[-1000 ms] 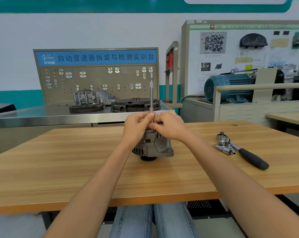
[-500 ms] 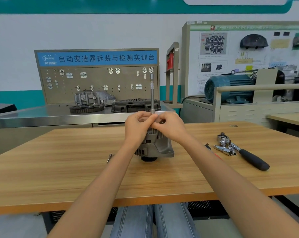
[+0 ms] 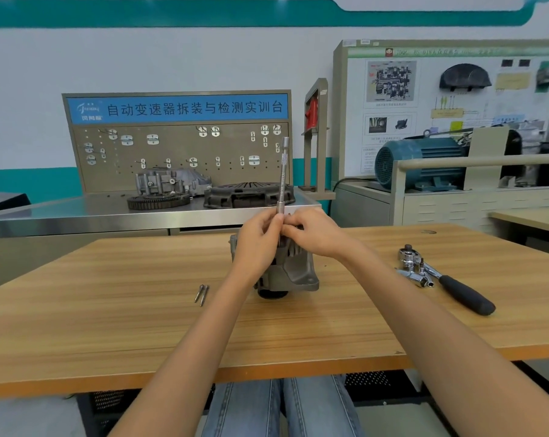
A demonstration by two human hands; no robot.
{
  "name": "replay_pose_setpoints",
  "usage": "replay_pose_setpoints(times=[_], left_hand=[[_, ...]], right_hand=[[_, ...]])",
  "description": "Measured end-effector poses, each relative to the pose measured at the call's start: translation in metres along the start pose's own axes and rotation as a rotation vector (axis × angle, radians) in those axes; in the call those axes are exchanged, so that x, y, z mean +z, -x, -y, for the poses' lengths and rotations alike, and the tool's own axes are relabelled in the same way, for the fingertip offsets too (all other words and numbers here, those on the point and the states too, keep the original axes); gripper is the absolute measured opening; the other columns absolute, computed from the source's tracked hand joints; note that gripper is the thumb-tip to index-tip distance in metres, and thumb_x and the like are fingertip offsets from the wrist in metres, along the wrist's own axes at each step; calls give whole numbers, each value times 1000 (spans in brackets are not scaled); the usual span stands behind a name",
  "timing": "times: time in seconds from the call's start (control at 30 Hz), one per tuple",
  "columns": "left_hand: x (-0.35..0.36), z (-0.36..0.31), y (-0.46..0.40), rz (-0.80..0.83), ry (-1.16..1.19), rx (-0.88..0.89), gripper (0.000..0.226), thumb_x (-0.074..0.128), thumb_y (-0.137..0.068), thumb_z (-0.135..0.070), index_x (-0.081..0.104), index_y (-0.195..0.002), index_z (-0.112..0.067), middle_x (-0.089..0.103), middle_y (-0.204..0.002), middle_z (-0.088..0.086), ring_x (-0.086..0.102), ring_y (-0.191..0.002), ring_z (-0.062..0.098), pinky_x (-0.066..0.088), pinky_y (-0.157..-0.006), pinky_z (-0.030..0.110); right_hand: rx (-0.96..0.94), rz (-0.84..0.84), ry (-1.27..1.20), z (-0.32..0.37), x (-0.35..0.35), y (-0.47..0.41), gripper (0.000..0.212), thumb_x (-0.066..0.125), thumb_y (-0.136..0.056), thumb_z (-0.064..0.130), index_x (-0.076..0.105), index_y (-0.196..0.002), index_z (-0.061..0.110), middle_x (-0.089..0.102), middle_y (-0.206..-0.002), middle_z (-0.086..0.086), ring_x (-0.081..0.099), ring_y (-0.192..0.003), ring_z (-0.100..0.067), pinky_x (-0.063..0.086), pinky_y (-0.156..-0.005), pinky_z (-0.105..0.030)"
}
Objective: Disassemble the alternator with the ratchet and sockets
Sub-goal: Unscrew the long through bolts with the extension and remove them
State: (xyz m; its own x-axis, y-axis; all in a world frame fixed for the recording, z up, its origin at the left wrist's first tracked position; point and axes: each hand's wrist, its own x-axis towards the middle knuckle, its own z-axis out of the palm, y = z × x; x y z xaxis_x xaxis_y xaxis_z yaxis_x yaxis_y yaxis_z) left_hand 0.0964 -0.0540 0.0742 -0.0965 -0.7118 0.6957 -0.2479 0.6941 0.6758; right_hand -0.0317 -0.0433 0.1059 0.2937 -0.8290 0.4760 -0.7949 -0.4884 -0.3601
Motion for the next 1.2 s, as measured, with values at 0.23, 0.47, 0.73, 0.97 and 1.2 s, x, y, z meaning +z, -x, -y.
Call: replay_pose_setpoints(times=[0.23, 0.47, 0.73, 0.97, 1.2], left_hand=[[6, -5, 0, -173, -11, -32, 21, 64, -91, -13, 68, -110, -7, 66, -86, -11, 61, -80, -5, 49, -73, 7], [17, -2, 3, -338, -13, -62, 10, 69, -87, -18, 64, -95, -14, 63, -81, -13, 60, -75, -2, 47, -66, 6], [32, 4, 7, -438, -115, 2, 9, 58, -94, -27, 52, -89, -23, 57, -73, -14, 54, -66, -1, 42, -60, 6], [44, 23, 11, -416, -294, 117, 23, 42, -101, -23, 55, -83, -16, 56, -76, -4, 46, -73, 10, 40, -69, 28], [47, 23, 12, -419, -283, 82, 31, 33, -102, -26, 54, -81, -16, 57, -76, -1, 49, -76, 17, 41, -75, 37]], right_hand=[[155, -147, -383, 3, -1, 0, 5, 49, -93, 20, 52, -91, 16, 53, -90, 3, 51, -81, -7, 37, -62, -21], [112, -440, -501, 13, 1, -12, 12, 68, -85, 26, 58, -81, 20, 58, -77, 10, 55, -72, 0, 43, -63, -17], [158, -526, -408, 15, 17, -14, 20, 73, -80, 31, 56, -84, 21, 58, -74, 10, 58, -75, -6, 54, -78, -34], [129, -517, -350, 14, 20, -15, 12, 66, -86, 34, 61, -87, 23, 56, -75, 18, 53, -73, 1, 47, -74, -21], [120, -509, -327, 12, 22, -15, 27, 60, -90, 34, 69, -108, 15, 59, -83, 12, 53, -77, 1, 41, -70, -17]])
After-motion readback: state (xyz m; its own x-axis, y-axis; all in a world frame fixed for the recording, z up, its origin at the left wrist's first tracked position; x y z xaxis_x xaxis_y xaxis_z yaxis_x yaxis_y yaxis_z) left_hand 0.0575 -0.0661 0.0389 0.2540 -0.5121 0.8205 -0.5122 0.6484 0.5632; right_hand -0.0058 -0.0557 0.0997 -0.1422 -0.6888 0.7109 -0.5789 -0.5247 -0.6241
